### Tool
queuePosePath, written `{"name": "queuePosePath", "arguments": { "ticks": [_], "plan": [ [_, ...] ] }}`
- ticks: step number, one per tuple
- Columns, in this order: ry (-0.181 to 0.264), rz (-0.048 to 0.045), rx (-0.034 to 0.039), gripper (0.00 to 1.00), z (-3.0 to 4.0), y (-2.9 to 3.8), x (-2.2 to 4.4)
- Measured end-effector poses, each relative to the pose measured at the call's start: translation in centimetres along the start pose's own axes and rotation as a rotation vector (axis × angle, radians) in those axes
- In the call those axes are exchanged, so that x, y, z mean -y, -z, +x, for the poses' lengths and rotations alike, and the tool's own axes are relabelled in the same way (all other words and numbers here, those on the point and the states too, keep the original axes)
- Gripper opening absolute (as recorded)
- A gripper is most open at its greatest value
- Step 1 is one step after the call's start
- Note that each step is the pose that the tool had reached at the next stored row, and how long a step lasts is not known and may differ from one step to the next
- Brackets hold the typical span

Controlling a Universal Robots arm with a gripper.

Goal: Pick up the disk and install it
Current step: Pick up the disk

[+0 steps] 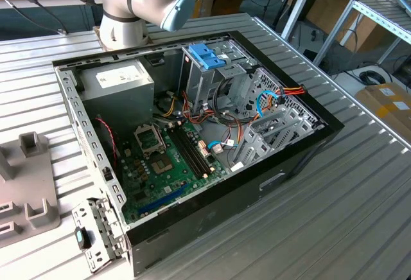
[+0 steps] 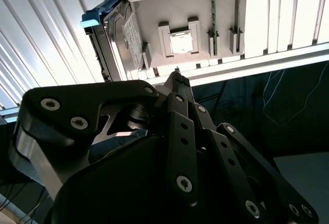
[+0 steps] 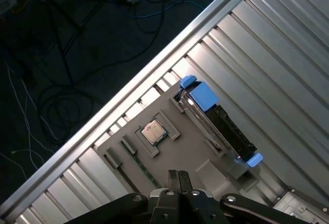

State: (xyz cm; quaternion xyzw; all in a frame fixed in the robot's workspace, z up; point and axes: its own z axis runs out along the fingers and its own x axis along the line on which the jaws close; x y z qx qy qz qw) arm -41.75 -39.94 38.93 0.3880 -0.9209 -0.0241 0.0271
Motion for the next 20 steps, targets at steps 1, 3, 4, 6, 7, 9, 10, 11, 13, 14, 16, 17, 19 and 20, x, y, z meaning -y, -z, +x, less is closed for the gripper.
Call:
{"name": "queuePosePath", "arguments": {
  "ticks": [1, 3, 4, 6, 7, 9, 10, 11, 13, 14, 16, 17, 19, 20],
  "plan": [
    [0.001, 0.0001, -0.0001, 0.11, 0.00, 0.00, 0.00],
    [0.006, 0.0002, -0.0004, 0.11, 0.00, 0.00, 0.00],
    [0.007, 0.0002, -0.0005, 0.11, 0.00, 0.00, 0.00],
    [0.010, 0.0003, -0.0007, 0.11, 0.00, 0.00, 0.00],
    [0.012, 0.0003, -0.0008, 0.11, 0.00, 0.00, 0.00],
    [0.015, 0.0005, -0.0010, 0.11, 0.00, 0.00, 0.00],
    [0.016, 0.0005, -0.0011, 0.11, 0.00, 0.00, 0.00],
    [0.018, 0.0006, -0.0012, 0.11, 0.00, 0.00, 0.00],
    [0.021, 0.0007, -0.0015, 0.11, 0.00, 0.00, 0.00],
    [0.022, 0.0007, -0.0016, 0.11, 0.00, 0.00, 0.00],
    [0.026, 0.0008, -0.0017, 0.11, 0.00, 0.00, 0.00],
    [0.029, 0.0009, -0.0020, 0.11, 0.00, 0.00, 0.00],
    [0.033, 0.0011, -0.0022, 0.11, 0.00, 0.00, 0.00],
    [0.034, 0.0011, -0.0023, 0.11, 0.00, 0.00, 0.00]
  ]
}}
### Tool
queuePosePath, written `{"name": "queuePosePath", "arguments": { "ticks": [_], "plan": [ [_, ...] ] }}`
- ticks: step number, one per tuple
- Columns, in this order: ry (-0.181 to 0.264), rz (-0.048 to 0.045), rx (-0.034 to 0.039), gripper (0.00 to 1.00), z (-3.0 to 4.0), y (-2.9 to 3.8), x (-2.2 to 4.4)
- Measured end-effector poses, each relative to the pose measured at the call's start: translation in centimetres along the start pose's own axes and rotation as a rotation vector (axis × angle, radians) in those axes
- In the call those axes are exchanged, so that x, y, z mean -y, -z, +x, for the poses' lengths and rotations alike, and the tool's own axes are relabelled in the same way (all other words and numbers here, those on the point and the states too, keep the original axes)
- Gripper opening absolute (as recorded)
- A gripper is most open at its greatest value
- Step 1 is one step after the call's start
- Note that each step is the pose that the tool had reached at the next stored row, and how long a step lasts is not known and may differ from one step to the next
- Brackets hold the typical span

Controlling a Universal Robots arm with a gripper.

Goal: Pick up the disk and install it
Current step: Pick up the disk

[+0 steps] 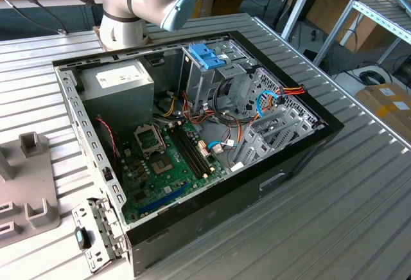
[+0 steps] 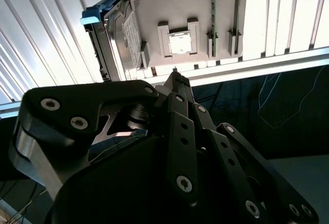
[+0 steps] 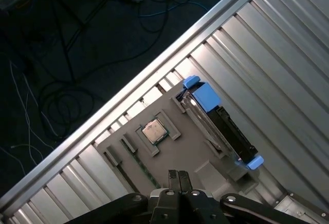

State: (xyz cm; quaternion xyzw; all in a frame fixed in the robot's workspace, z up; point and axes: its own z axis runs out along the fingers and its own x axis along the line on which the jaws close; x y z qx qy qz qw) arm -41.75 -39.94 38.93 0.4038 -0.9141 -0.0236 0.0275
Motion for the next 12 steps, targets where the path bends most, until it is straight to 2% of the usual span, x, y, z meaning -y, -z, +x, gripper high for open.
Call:
{"name": "queuePosePath", "arguments": {
  "ticks": [12],
  "plan": [
    [0.021, 0.0007, -0.0014, 0.11, 0.00, 0.00, 0.00]
  ]
}}
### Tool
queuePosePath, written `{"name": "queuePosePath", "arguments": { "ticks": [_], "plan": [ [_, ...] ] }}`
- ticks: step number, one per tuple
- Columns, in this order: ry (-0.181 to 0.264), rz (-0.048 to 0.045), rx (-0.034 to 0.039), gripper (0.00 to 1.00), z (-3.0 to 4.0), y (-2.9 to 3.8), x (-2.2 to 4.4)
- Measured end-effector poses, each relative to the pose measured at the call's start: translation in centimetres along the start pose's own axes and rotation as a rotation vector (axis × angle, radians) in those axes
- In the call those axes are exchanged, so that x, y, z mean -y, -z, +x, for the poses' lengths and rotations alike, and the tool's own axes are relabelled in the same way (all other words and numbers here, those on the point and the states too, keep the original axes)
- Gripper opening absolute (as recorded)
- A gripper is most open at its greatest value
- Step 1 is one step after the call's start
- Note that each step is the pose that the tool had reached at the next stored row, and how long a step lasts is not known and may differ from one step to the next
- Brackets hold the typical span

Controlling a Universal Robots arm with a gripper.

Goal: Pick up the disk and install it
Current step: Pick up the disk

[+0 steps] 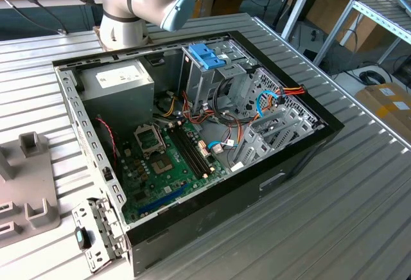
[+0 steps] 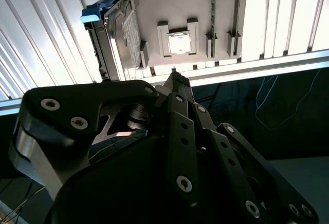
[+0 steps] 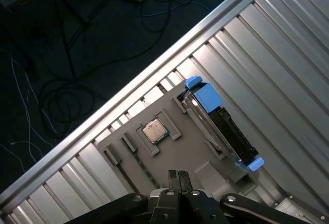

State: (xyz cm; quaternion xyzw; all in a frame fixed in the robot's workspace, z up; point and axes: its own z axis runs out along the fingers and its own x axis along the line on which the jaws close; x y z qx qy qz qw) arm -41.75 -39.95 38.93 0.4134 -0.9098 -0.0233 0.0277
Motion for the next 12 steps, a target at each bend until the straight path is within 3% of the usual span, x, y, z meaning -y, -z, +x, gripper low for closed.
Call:
{"name": "queuePosePath", "arguments": {
  "ticks": [12],
  "plan": [
    [0.024, 0.0008, -0.0016, 0.11, 0.00, 0.00, 0.00]
  ]
}}
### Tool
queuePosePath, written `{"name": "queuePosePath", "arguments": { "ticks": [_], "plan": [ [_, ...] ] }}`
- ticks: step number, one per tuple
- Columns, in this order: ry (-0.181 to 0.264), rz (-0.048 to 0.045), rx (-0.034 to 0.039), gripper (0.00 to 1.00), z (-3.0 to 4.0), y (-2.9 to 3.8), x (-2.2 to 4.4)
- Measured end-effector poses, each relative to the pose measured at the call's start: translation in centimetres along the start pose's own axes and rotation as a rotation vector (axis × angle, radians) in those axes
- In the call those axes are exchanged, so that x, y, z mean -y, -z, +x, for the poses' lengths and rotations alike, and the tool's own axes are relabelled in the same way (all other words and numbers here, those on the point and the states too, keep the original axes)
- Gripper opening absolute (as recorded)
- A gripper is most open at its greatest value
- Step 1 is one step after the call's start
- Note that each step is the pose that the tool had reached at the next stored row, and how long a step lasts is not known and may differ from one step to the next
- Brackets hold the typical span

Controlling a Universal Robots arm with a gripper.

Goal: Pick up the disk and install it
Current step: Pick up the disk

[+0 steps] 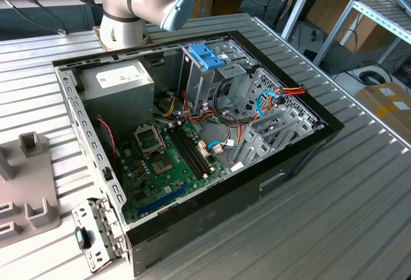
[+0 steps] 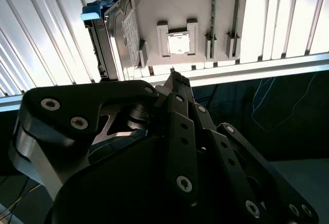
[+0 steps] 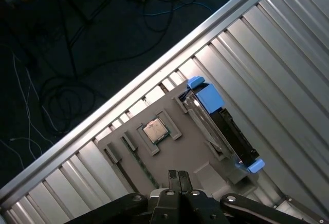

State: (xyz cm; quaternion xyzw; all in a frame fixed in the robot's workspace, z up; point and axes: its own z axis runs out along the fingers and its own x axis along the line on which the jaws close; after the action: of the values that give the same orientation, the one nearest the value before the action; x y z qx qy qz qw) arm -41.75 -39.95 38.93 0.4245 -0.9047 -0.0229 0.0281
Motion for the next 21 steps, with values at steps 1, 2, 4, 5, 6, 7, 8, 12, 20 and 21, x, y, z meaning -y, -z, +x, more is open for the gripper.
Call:
{"name": "queuePosePath", "arguments": {
  "ticks": [1, 2, 4, 5, 6, 7, 8, 12, 20, 21],
  "plan": [
    [0.002, 0.0001, -0.0002, 0.11, 0.00, 0.00, 0.00],
    [0.004, 0.0002, -0.0002, 0.11, 0.00, 0.00, 0.00],
    [0.008, 0.0003, -0.0005, 0.11, 0.00, 0.00, 0.00],
    [0.009, 0.0003, -0.0007, 0.11, 0.00, 0.00, 0.00],
    [0.011, 0.0004, -0.0008, 0.11, 0.00, 0.00, 0.00],
    [0.013, 0.0005, -0.0008, 0.11, 0.00, 0.00, 0.00],
    [0.015, 0.0005, -0.0010, 0.11, 0.00, 0.00, 0.00],
    [0.022, 0.0008, -0.0016, 0.11, 0.00, 0.00, 0.00],
    [0.041, 0.0015, -0.0029, 0.11, 0.00, 0.00, 0.00],
    [0.047, 0.0016, -0.0032, 0.11, 0.00, 0.00, 0.00]
  ]
}}
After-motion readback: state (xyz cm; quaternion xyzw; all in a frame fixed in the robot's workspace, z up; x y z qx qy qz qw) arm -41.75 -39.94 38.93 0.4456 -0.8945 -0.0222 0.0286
